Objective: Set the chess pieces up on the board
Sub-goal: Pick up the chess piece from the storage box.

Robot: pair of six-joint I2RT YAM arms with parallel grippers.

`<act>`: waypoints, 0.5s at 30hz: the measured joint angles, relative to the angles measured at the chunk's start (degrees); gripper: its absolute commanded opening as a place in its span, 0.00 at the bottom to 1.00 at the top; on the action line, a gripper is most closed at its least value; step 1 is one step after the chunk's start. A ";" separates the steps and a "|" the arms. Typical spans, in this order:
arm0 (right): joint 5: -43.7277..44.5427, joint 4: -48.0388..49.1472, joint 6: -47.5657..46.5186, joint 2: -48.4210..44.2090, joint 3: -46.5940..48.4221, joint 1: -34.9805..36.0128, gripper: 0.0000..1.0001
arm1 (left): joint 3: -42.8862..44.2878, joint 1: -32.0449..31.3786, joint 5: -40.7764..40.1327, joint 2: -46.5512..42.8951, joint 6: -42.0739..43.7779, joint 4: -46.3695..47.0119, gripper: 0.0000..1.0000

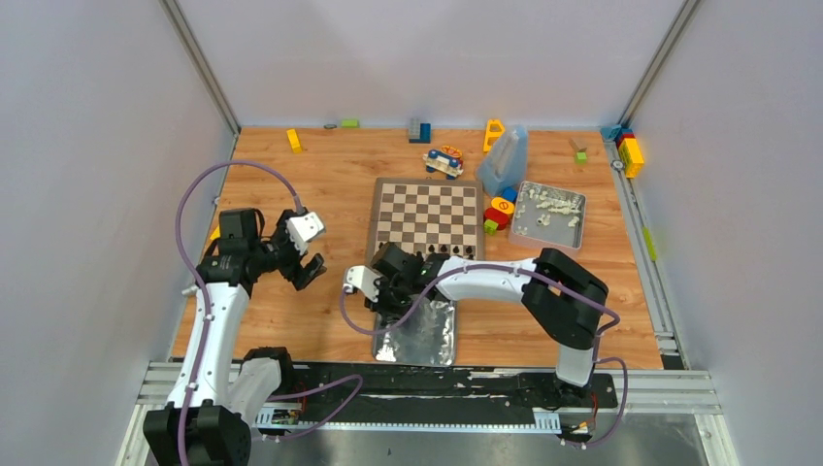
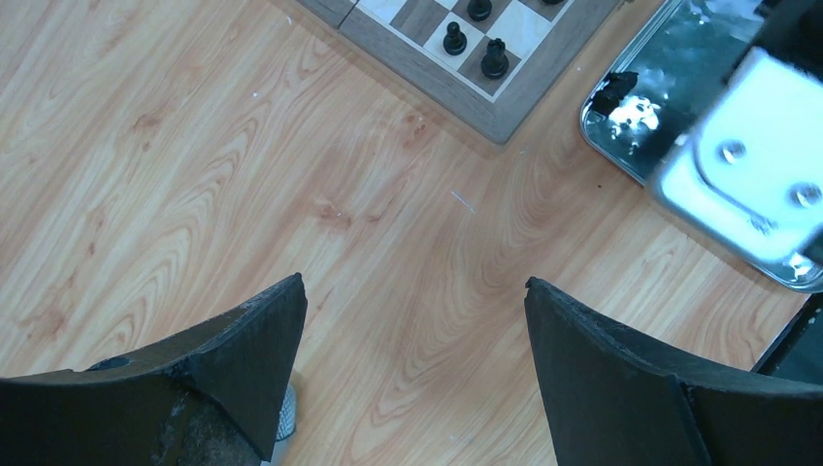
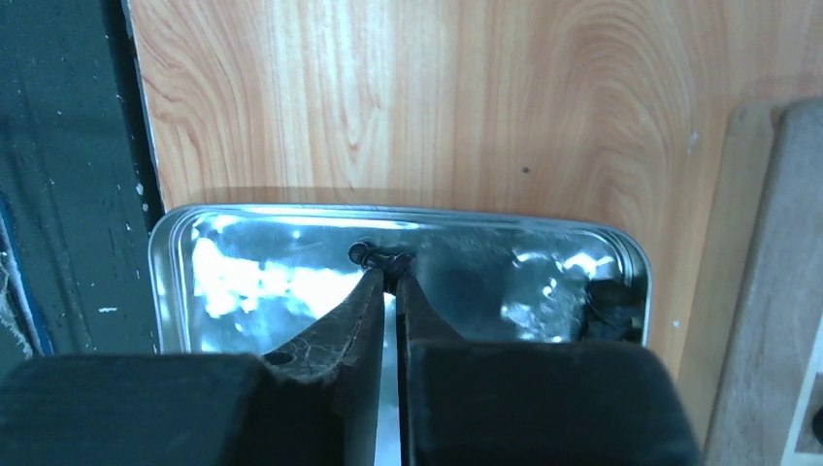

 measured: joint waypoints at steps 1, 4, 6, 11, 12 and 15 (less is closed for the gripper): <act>-0.61 -0.39 0.31 -0.22 0.00 -0.72 0.07 | 0.00 0.00 0.20 0.09 0.50 -0.07 0.89; -3.13 -1.42 1.40 -0.98 -0.11 -3.15 0.06 | 0.00 0.00 1.22 0.48 1.33 -0.33 0.87; -4.81 -1.79 2.03 -1.53 -0.33 -4.72 0.05 | 0.00 -0.04 2.08 1.05 1.81 -0.35 0.86; -6.60 -2.62 2.67 -1.81 -0.52 -6.56 0.03 | 0.00 -0.44 3.21 2.75 2.03 -0.33 0.84; -6.93 -2.75 2.80 -1.81 -0.52 -6.56 0.02 | 0.00 -0.44 3.26 2.84 2.03 -0.33 0.84; -7.91 -2.95 3.10 -1.92 -0.55 -6.75 0.01 | 0.00 -0.81 3.76 2.84 2.03 -0.31 0.82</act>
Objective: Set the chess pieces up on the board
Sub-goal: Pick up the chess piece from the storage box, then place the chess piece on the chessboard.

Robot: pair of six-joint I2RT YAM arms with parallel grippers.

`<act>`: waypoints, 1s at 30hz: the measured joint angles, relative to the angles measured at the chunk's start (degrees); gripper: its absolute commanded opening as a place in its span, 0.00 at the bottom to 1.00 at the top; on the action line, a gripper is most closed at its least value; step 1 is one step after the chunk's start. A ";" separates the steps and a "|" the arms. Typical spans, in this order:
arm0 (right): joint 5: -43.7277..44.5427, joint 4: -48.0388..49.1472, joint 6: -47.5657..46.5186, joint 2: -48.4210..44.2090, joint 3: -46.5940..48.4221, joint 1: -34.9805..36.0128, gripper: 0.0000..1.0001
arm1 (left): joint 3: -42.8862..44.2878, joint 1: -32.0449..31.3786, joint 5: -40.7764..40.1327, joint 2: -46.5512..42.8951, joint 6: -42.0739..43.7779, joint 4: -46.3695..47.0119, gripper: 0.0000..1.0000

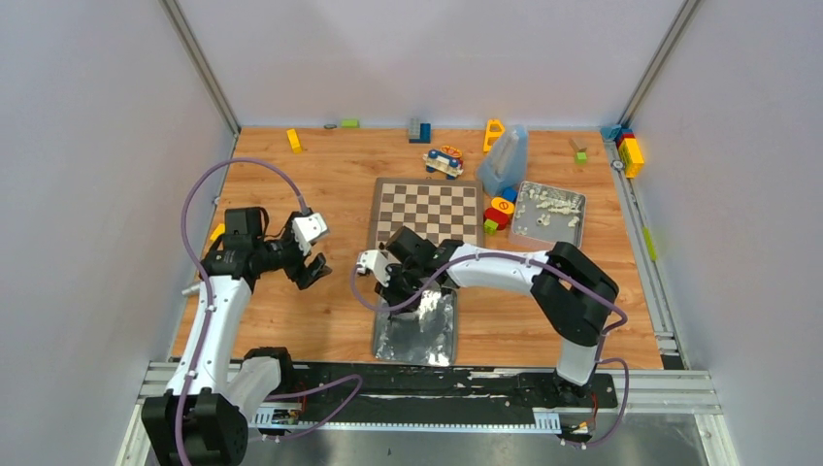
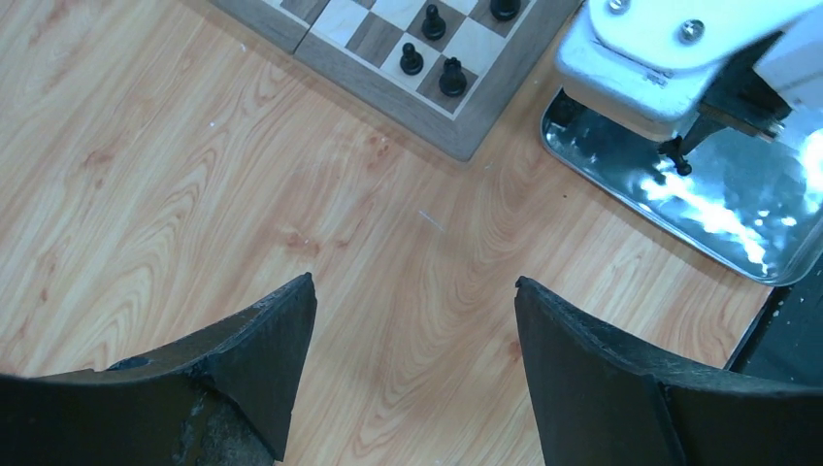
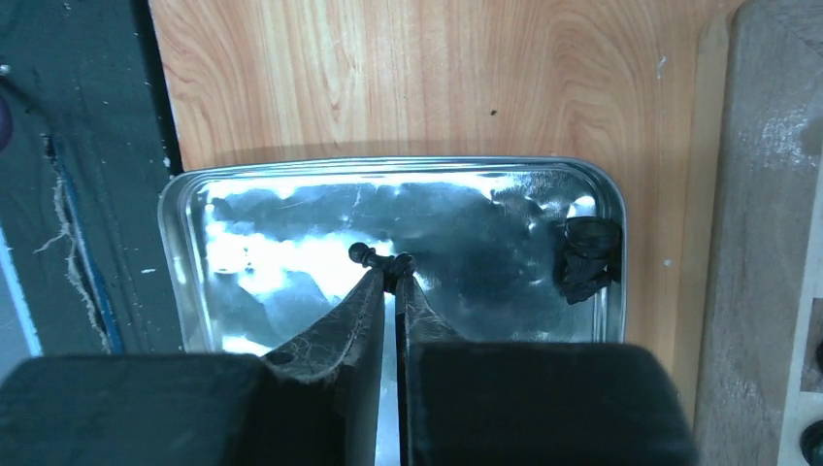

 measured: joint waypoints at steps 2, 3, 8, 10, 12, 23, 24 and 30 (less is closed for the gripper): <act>-1.38 -0.42 0.50 -0.44 0.00 -0.72 0.01 | 0.00 -0.66 0.46 0.00 -0.02 0.04 0.79; -2.47 -0.68 0.90 -0.70 0.02 -1.49 0.01 | 0.00 -1.09 0.61 -0.02 -0.04 0.15 0.76; -10.32 -2.51 3.69 -2.47 0.59 -9.09 0.00 | 0.00 -8.57 0.02 -0.35 -0.68 2.97 0.69; -16.24 -3.63 5.75 -3.17 2.40 -15.06 0.00 | 0.02 -13.79 -1.70 -0.83 -1.27 5.90 0.68; -19.91 -4.24 7.02 -3.19 3.85 -17.53 0.00 | 0.52 -18.95 -4.07 0.15 -1.27 7.19 0.67; -34.58 -5.46 13.33 -3.19 8.50 -27.34 0.00 | 8.13 -42.03 -20.50 10.56 5.05 12.37 0.60; -35.58 -5.62 13.70 -3.15 8.50 -27.63 0.00 | 8.22 -43.54 -21.75 11.30 5.84 13.18 0.57; -39.04 -6.05 15.13 -2.08 8.50 -28.35 0.00 | 8.61 -48.83 -26.77 14.91 8.52 16.39 0.51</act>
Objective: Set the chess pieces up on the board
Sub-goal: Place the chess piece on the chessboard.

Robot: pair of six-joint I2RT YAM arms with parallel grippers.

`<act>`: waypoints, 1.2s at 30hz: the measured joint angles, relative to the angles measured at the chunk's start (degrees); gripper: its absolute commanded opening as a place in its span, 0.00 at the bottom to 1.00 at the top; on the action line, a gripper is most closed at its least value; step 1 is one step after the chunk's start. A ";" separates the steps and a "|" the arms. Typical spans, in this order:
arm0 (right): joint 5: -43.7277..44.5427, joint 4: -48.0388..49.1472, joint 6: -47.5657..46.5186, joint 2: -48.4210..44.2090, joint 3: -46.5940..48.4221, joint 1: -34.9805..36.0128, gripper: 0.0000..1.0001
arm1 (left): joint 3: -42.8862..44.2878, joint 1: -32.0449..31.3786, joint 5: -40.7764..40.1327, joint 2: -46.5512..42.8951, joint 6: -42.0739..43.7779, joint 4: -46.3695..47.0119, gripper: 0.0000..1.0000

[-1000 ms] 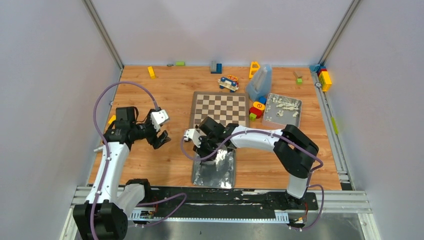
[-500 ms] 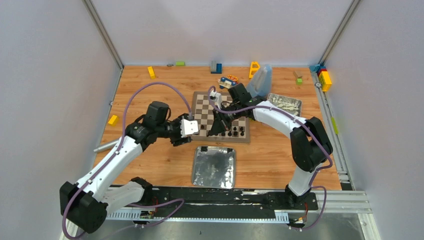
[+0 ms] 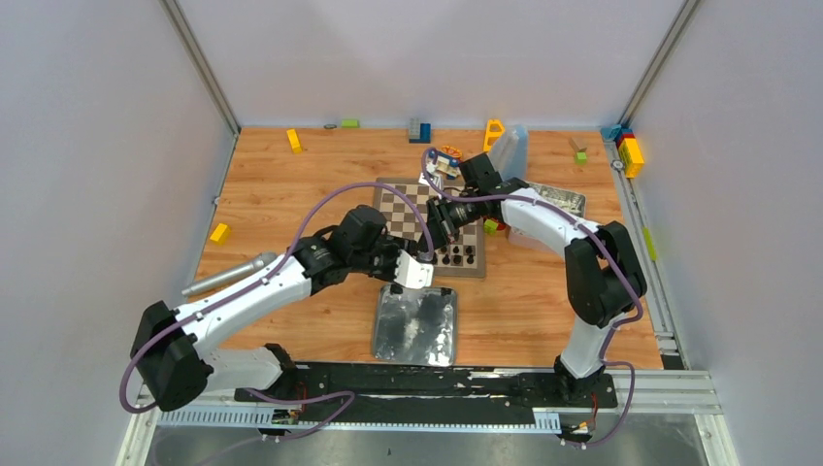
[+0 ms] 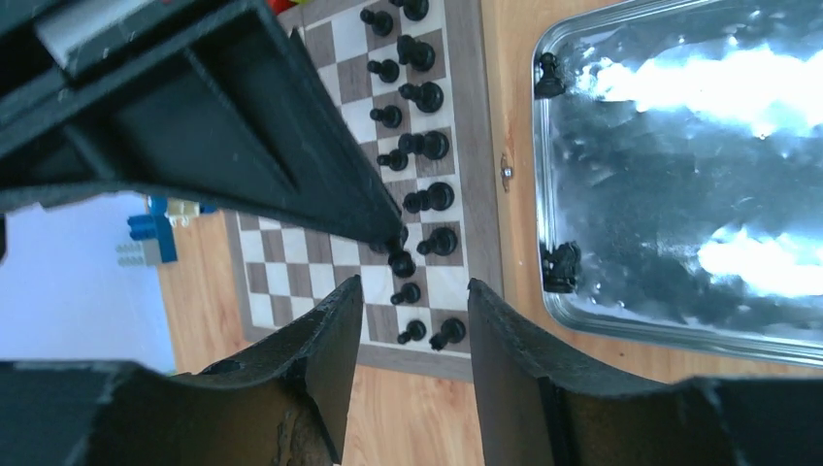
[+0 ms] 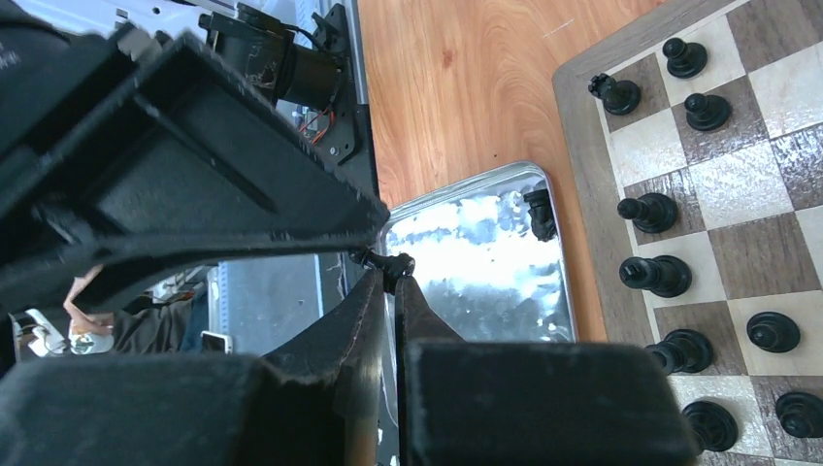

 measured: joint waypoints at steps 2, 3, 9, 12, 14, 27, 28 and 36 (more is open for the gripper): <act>-0.83 -0.04 0.26 0.50 0.00 -0.26 0.00 | 0.00 -1.79 -1.79 1.27 0.98 1.14 0.49; -1.11 -0.13 0.44 0.74 0.00 -0.44 0.00 | 0.00 -2.47 -2.64 1.86 1.40 1.66 0.48; -2.01 -0.15 0.72 1.40 0.00 -0.94 0.00 | 0.00 -3.85 -5.33 3.02 2.25 3.54 0.45; -2.40 -0.11 0.76 1.42 0.00 -0.94 0.00 | 0.00 -3.96 -6.05 3.04 2.25 4.20 0.43; -2.49 -0.13 0.85 1.44 0.00 -0.94 0.00 | 0.00 -4.20 -6.38 3.13 2.25 4.61 0.42; -3.41 -0.11 1.60 1.92 0.00 -0.94 0.00 | 0.11 -5.14 -8.22 4.33 2.16 5.51 0.30; -3.52 -0.09 1.77 2.03 0.00 -0.94 0.00 | 0.20 -5.18 -8.35 4.42 2.14 5.46 0.28; -3.74 -0.15 2.62 2.62 0.00 -1.49 0.03 | 0.98 -5.49 -9.40 5.66 1.62 5.38 0.09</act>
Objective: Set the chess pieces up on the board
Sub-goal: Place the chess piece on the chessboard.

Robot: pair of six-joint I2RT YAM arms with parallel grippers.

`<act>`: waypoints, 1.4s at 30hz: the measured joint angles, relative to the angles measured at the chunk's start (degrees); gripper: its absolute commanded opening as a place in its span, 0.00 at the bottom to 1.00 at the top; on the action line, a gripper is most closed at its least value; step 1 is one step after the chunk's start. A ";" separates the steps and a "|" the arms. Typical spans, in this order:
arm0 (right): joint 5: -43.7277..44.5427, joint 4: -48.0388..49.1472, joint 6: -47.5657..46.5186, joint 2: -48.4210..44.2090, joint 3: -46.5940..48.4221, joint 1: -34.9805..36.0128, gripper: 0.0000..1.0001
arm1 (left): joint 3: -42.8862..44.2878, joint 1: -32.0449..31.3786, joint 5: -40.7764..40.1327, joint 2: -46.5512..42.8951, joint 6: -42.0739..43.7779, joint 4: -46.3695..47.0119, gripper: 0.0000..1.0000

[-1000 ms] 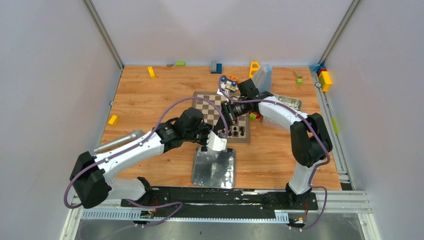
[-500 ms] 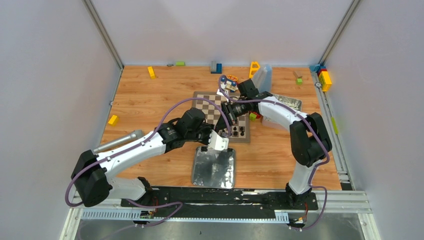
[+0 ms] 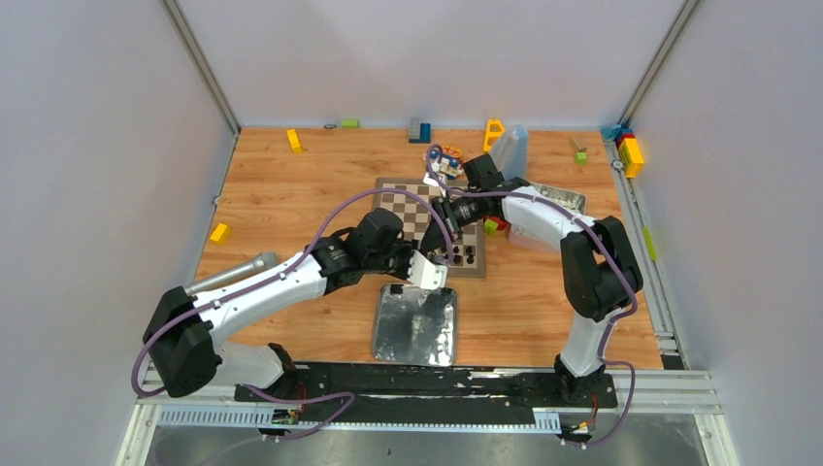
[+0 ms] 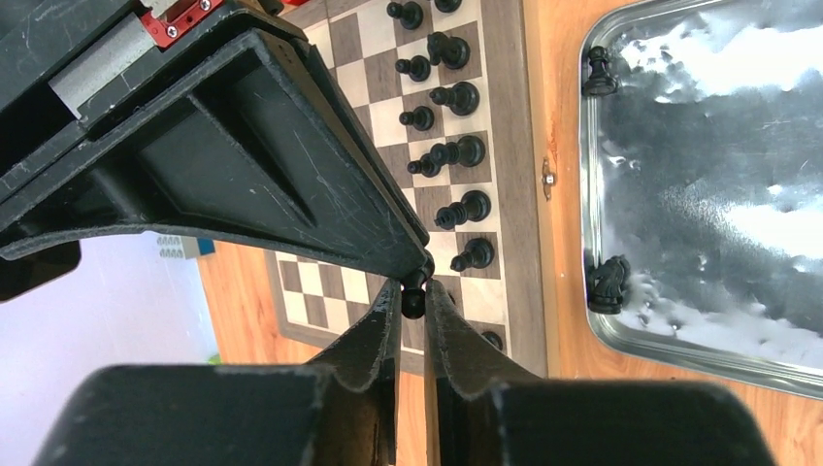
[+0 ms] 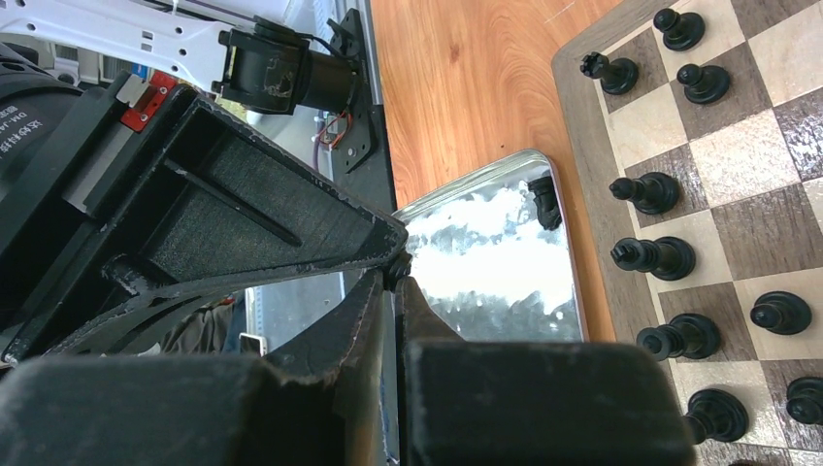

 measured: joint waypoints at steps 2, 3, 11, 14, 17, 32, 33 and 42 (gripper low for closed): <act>0.00 0.00 0.02 0.02 0.00 -0.09 0.07 | 0.17 0.00 -0.17 0.20 -0.33 -0.07 0.01; 0.02 0.02 0.04 0.04 0.00 -0.09 0.12 | 0.20 -0.02 -0.31 0.20 -0.57 -0.07 0.00; -0.17 0.04 0.33 0.33 0.00 -0.83 0.43 | 1.01 -0.33 -2.45 0.26 -2.82 0.37 0.00; -0.15 0.02 0.15 0.33 0.00 -2.71 0.44 | 1.16 0.33 -2.84 0.26 -3.74 0.52 0.00; -0.15 0.00 0.07 0.28 0.00 -5.88 0.44 | 2.10 1.88 -2.12 0.48 -4.85 -0.68 0.00; -0.87 -0.46 -3.26 -12.55 -6.29 -23.96 0.42 | 34.51 10.93 4.11 30.12 -14.34 -22.58 0.00; -1.16 -0.33 -3.52 -13.40 -7.32 -24.90 0.42 | 35.98 10.95 4.07 31.80 -15.10 -24.20 0.00; -2.78 -1.05 -5.05 -16.83 -12.46 -28.28 0.41 | 45.24 11.69 4.02 41.29 -21.33 -35.15 0.00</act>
